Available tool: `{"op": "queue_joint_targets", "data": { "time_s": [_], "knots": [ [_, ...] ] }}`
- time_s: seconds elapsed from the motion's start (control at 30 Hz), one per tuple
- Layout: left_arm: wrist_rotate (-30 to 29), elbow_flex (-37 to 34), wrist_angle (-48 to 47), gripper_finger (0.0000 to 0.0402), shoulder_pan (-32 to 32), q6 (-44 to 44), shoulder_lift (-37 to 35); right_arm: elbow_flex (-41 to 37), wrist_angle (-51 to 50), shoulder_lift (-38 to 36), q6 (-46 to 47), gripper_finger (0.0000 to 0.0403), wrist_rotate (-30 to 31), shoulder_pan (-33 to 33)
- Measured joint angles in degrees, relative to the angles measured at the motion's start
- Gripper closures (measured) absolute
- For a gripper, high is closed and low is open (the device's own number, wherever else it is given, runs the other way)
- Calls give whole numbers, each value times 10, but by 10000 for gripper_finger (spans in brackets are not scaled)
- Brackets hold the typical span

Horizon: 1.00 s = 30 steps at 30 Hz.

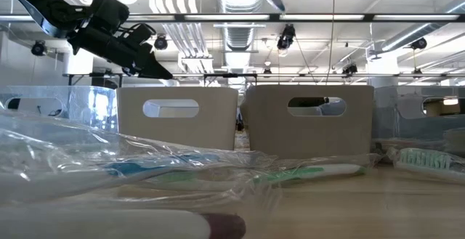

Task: Pick & Place Toothbrushes
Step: Put the blue toothbrush into the gray bin

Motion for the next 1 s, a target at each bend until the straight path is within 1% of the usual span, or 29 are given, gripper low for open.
{"op": "queue_joint_targets", "data": {
  "time_s": [0.07,0.23,0.5,0.8,0.87,1.0],
  "knots": [
    [0,0,0,250,0,0,0,0,-1,0,41,380,-10,5],
    [0,0,0,250,0,0,0,0,-19,1,101,380,-17,26],
    [0,0,0,250,0,0,0,-23,-51,12,189,380,1,60],
    [0,0,-1,250,0,0,0,-23,-56,67,216,380,3,80],
    [0,0,-2,250,0,0,0,-23,-63,81,226,380,-5,80],
    [0,0,-2,250,0,0,0,-23,-77,107,247,380,-39,80]
  ]
}}
